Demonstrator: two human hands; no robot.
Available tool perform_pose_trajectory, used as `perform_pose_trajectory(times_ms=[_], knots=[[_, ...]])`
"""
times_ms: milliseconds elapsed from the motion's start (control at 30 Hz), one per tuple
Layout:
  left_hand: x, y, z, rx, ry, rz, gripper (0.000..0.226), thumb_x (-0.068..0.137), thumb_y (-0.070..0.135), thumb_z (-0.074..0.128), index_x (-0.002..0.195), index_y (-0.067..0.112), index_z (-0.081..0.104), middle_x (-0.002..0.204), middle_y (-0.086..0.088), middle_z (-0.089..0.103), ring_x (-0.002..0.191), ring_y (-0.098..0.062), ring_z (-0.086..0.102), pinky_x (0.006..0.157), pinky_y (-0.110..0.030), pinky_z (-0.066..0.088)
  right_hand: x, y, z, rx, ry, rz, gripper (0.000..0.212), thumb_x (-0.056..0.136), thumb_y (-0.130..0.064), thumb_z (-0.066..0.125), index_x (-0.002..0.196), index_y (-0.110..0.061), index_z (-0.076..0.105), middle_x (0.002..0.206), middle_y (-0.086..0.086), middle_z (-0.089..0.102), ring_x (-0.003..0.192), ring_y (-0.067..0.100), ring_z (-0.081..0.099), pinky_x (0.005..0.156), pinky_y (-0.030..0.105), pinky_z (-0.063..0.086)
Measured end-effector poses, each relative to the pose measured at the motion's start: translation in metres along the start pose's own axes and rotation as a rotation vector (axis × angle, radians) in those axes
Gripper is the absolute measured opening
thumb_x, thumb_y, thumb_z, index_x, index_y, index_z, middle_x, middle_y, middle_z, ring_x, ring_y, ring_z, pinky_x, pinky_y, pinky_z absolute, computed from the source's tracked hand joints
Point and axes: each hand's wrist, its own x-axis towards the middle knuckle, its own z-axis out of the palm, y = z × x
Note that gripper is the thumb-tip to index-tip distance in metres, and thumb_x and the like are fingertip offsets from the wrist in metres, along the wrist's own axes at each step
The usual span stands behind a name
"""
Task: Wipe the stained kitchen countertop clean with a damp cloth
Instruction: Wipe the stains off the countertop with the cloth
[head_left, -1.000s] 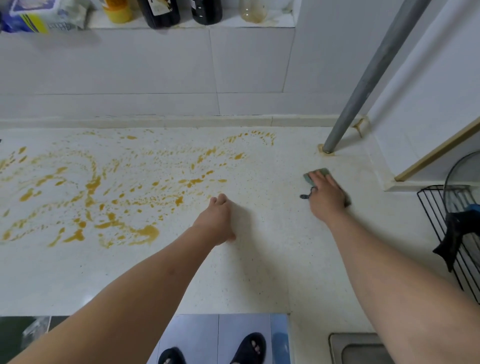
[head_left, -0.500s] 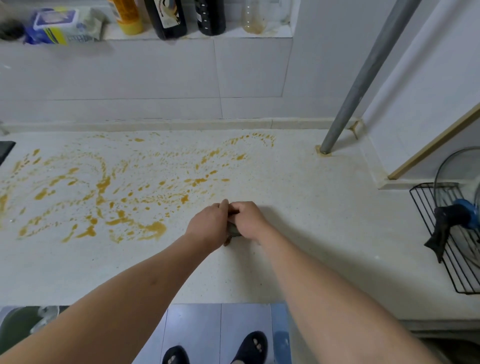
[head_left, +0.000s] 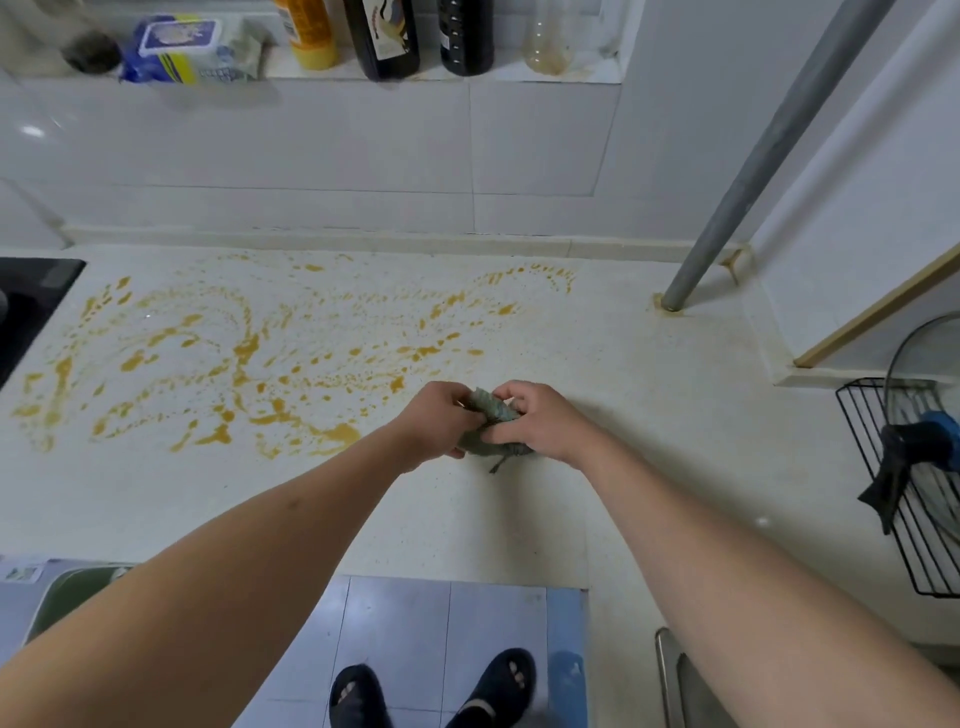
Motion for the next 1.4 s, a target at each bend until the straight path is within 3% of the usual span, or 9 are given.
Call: perform_pose_trajectory(times_ms=[100, 200, 333, 500, 667, 833, 967, 1167, 1400], knots=[[-0.005, -0.007, -0.007, -0.044, 0.044, -0.015, 0.009, 0.095, 0.013, 0.07, 0.101, 0.007, 0.071, 0.097, -0.016, 0.073, 0.083, -0.03, 0.072, 0.071, -0.04, 0.064, 0.003, -0.011, 0.006, -0.3, 0.013, -0.017, 0.018, 0.07, -0.021, 0.075, 0.081, -0.014, 0.062, 0.071, 0.0, 0.064, 0.064, 0.021, 0.061, 0.057, 0.032, 0.046], [-0.01, -0.018, -0.018, -0.054, 0.136, -0.052, 0.009, 0.095, 0.016, 0.069, 0.098, 0.008, 0.071, 0.094, -0.014, 0.074, 0.082, -0.025, 0.074, 0.071, -0.042, 0.062, 0.005, -0.016, 0.012, -0.556, 0.253, -0.023, 0.01, 0.081, -0.017, 0.059, 0.077, -0.021, 0.051, 0.081, 0.0, 0.057, 0.07, 0.023, 0.056, 0.058, 0.033, 0.04], [-0.023, -0.052, -0.044, 0.043, 0.2, -0.122, 0.017, 0.093, 0.018, 0.067, 0.084, 0.004, 0.067, 0.085, -0.012, 0.074, 0.076, -0.03, 0.071, 0.065, -0.04, 0.058, 0.004, -0.002, 0.029, -0.622, 0.491, -0.066, 0.026, 0.094, -0.013, 0.049, 0.115, -0.017, 0.065, 0.115, 0.007, 0.061, 0.099, 0.032, 0.064, 0.082, 0.039, 0.053], [-0.044, -0.094, -0.077, 0.231, 0.235, -0.165, 0.019, 0.089, 0.017, 0.062, 0.081, 0.001, 0.068, 0.071, -0.007, 0.066, 0.062, -0.021, 0.057, 0.059, -0.031, 0.044, 0.012, 0.027, 0.089, -0.799, 0.331, -0.016, 0.048, 0.101, -0.017, 0.048, 0.148, -0.013, 0.048, 0.16, 0.009, 0.038, 0.147, 0.026, 0.031, 0.121, 0.033, 0.021], [-0.068, -0.129, -0.109, 0.535, 0.279, -0.219, 0.016, 0.09, 0.022, 0.059, 0.101, 0.012, 0.064, 0.106, -0.01, 0.068, 0.092, -0.029, 0.067, 0.073, -0.038, 0.054, 0.03, 0.011, 0.144, -0.811, 0.362, 0.05, 0.057, 0.103, -0.027, 0.044, 0.159, -0.024, 0.033, 0.168, 0.008, 0.023, 0.154, 0.027, 0.018, 0.125, 0.037, 0.013], [-0.085, -0.174, -0.151, 0.653, 0.292, -0.361, 0.051, 0.089, 0.046, 0.07, 0.121, 0.011, 0.053, 0.127, -0.013, 0.05, 0.114, -0.031, 0.055, 0.086, -0.039, 0.05, 0.052, -0.016, 0.191, -0.943, 0.326, 0.159, 0.063, 0.102, -0.035, 0.041, 0.161, -0.031, 0.022, 0.169, 0.007, 0.016, 0.152, 0.029, 0.018, 0.124, 0.037, 0.017], [-0.096, -0.21, -0.19, 0.704, 0.256, -0.566, 0.087, 0.077, 0.059, 0.082, 0.138, 0.011, 0.042, 0.147, -0.018, 0.037, 0.14, -0.038, 0.034, 0.106, -0.054, 0.042, 0.07, -0.044, 0.213, -1.09, 0.304, 0.206, 0.063, 0.1, -0.033, 0.039, 0.16, -0.027, 0.019, 0.16, 0.012, 0.027, 0.14, 0.029, 0.028, 0.114, 0.037, 0.025], [-0.096, -0.243, -0.209, 0.606, 0.202, -0.517, 0.088, 0.076, 0.05, 0.087, 0.138, 0.011, 0.038, 0.146, -0.021, 0.03, 0.137, -0.041, 0.029, 0.101, -0.06, 0.047, 0.09, -0.068, 0.261, -1.084, 0.26, 0.144, 0.062, 0.101, -0.031, 0.039, 0.16, -0.026, 0.024, 0.166, 0.008, 0.021, 0.149, 0.026, 0.018, 0.119, 0.035, 0.015], [-0.092, -0.247, -0.206, 0.586, 0.23, -0.533, 0.088, 0.072, 0.05, 0.09, 0.135, 0.013, 0.042, 0.143, -0.018, 0.03, 0.136, -0.04, 0.028, 0.097, -0.06, 0.047, 0.079, -0.068, 0.314, -1.029, 0.117, -0.094, 0.062, 0.099, -0.029, 0.046, 0.159, -0.026, 0.032, 0.168, 0.0, 0.021, 0.149, 0.026, 0.021, 0.122, 0.037, 0.022]])
